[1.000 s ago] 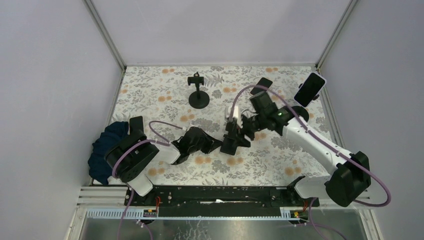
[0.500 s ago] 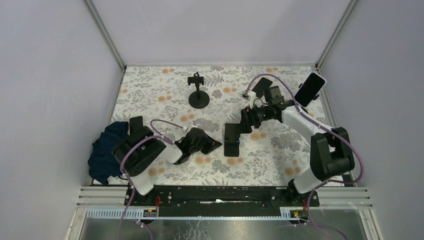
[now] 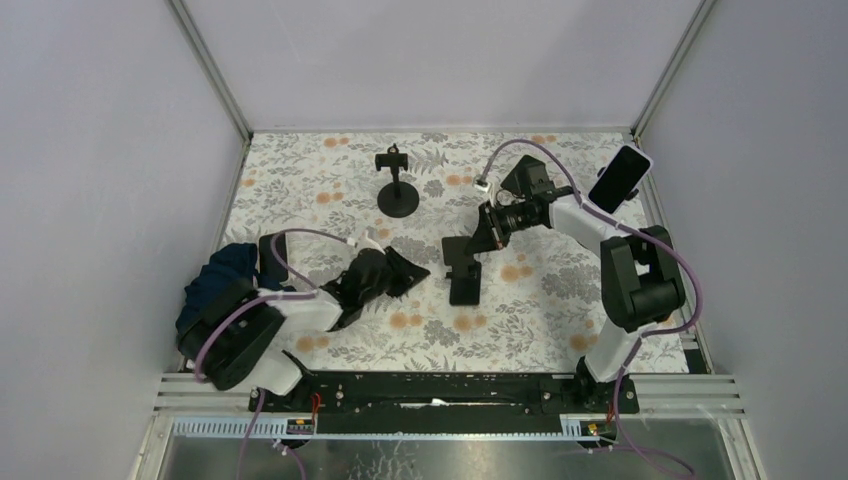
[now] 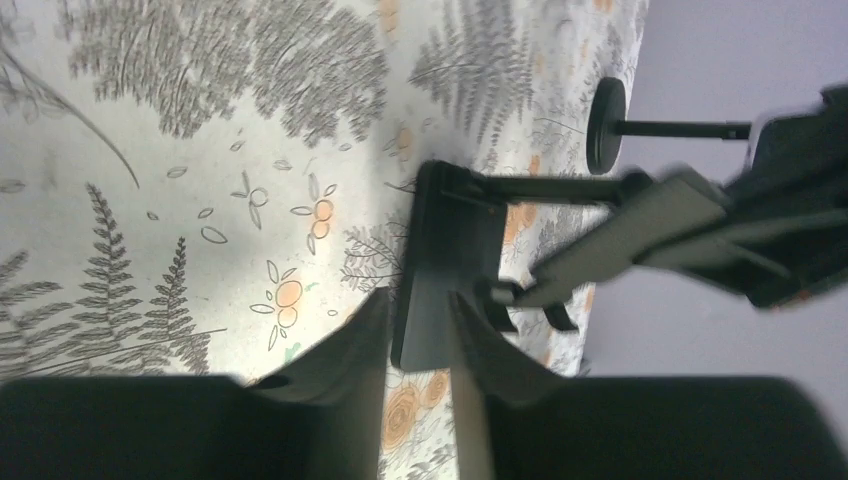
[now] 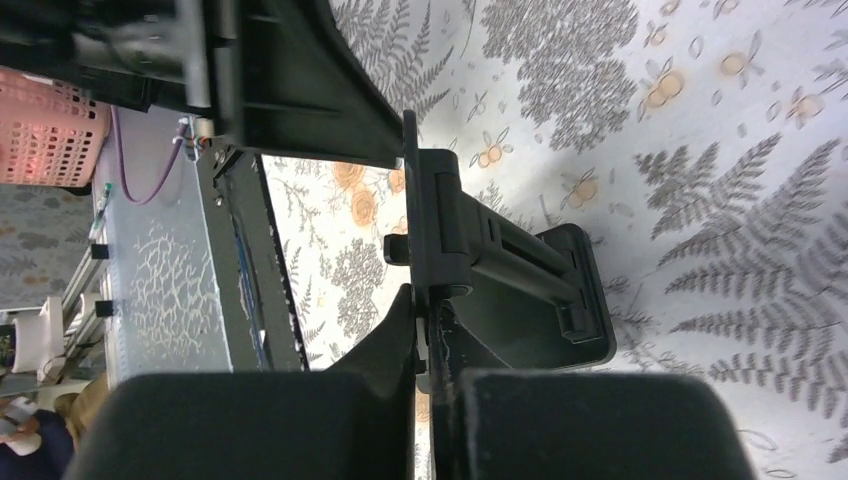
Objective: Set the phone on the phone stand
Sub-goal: Move the phone stand to the center of the board.
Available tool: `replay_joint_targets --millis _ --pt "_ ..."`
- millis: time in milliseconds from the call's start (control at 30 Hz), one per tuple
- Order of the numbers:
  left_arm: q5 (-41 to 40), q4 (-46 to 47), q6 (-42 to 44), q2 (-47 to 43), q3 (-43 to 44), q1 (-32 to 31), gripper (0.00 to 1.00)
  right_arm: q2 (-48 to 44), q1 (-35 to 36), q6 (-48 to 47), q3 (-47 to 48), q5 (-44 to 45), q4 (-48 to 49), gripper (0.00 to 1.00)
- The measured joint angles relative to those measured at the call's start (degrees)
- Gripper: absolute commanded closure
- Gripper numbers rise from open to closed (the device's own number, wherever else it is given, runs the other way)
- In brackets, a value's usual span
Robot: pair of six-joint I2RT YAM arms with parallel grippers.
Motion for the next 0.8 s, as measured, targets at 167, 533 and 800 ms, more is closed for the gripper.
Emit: replay_joint_targets --millis 167,533,800 --pt "-1.5 -9.2 10.8 -15.6 -0.3 1.0 0.42 3.1 -0.7 1.0 5.7 0.4 1.0 1.0" --pt "-3.7 -30.7 35.4 -37.4 10.9 1.3 0.25 24.7 -4.9 12.1 34.4 3.1 10.6 0.99" --pt "-6.2 -39.9 44.3 -39.1 16.7 1.4 0.24 40.5 -7.7 15.2 55.2 4.2 7.5 0.63"
